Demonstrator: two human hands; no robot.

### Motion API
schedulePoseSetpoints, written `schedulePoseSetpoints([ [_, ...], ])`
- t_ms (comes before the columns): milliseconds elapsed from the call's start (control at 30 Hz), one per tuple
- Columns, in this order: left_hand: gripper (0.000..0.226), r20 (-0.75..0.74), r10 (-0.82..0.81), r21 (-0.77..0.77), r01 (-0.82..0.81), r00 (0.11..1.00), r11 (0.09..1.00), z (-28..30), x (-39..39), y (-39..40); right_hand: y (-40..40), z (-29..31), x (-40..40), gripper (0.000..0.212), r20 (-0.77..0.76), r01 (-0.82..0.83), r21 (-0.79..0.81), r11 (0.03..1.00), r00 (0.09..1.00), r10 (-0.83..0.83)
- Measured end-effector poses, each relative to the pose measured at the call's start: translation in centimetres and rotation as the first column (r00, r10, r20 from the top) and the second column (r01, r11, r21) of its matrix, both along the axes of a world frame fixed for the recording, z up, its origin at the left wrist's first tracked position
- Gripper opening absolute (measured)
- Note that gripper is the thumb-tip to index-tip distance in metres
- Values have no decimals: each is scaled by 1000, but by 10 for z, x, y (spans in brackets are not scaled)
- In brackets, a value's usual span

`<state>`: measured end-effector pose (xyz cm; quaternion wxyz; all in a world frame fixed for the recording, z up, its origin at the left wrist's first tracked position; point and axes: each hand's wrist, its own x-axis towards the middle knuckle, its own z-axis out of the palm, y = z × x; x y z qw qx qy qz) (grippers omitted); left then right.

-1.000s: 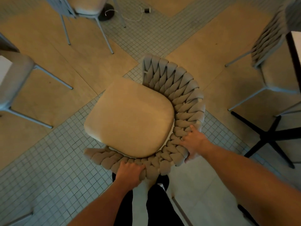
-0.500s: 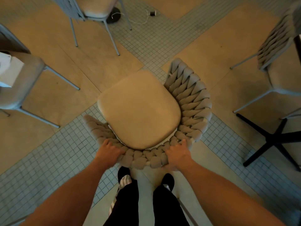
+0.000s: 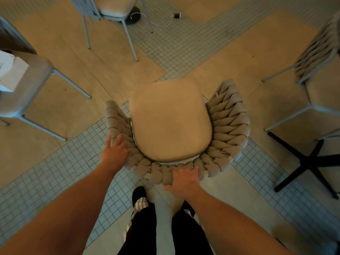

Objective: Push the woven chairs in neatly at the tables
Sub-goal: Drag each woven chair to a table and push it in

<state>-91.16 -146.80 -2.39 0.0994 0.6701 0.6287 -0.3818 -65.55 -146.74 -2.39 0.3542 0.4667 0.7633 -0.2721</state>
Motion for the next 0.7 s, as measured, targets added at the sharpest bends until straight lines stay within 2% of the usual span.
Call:
schedulePoseSetpoints([
  [133,63,58,35,-13,-34,998,999,2,17,-10,16,-1,25,77,-96,-92,-19,996,991,90],
  [200,66,111,58,-47,-53,992,997,0,34,-15,27,2,42,74,-95,-155,-51,987,984,149],
  [367,55,239,157,-94,-138,958,986,-8,90,-34,53,1,91,81,10,-278,-28,960,961,278],
  [533,68,332,238,-84,-223,913,971,-11,147,-39,90,-1,137,78,114,-397,5,918,912,394],
  [700,55,316,316,-124,-292,894,948,-17,170,-32,122,0,159,83,226,-490,44,871,854,469],
])
